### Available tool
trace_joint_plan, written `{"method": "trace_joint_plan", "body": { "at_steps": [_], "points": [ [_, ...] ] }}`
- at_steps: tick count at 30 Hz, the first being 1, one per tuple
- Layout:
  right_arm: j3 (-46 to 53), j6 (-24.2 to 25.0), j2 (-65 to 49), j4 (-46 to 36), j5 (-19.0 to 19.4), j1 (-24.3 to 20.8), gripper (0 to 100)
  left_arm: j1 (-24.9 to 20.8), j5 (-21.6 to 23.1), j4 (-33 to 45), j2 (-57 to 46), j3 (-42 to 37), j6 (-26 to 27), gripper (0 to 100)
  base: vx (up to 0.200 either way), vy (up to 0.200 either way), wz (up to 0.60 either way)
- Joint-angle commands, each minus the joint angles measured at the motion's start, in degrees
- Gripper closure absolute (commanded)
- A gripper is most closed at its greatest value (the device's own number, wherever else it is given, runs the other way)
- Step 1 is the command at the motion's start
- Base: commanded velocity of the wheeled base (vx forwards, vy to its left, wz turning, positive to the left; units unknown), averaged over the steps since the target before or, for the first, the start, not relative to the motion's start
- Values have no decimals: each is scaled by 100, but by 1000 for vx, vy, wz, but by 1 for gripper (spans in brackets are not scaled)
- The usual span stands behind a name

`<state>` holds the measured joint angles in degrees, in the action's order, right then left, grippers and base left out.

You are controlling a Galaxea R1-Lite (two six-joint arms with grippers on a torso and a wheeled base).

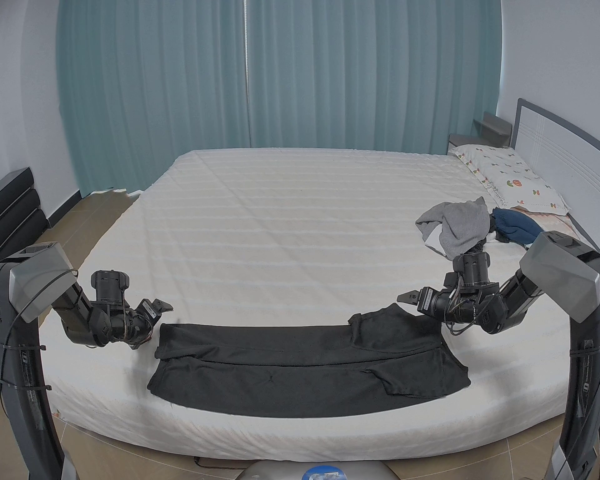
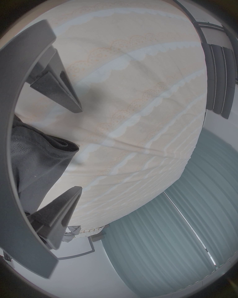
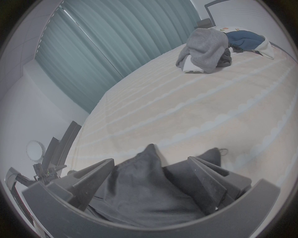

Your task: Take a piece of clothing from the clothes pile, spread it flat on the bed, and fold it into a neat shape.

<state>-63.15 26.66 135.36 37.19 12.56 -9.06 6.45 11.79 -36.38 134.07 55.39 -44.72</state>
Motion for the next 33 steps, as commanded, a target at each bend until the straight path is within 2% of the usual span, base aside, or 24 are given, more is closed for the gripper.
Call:
{"method": "trace_joint_plan", "body": {
  "at_steps": [1, 8, 12, 13, 19, 29, 33],
  "points": [
    [180, -240, 87, 86, 124, 71, 0, 6, -1, -1, -4, 6, 7, 0, 0, 0, 0],
    [435, -469, 113, 438, 379, 9, 0, 6, -1, -1, 5, 6, -2, 0, 0, 0, 0],
    [532, -627, 201, 499, 397, 18, 0, 6, -1, -1, 5, 6, 7, 0, 0, 0, 0],
    [575, -724, 210, 535, 414, 27, 100, 6, -1, -1, 5, 6, 7, 0, 0, 0, 0],
    [874, -1163, 175, 754, 467, 167, 100, 6, -1, -1, 5, 6, 7, 0, 0, 0, 0],
    [1103, -1154, 16, 781, 511, 291, 100, 6, -1, -1, 5, -2, 7, 0, 0, 0, 0],
    [1217, -1128, -63, 781, 652, 326, 100, 6, -1, -1, -4, -2, 7, 0, 0, 0, 0]
  ]
}}
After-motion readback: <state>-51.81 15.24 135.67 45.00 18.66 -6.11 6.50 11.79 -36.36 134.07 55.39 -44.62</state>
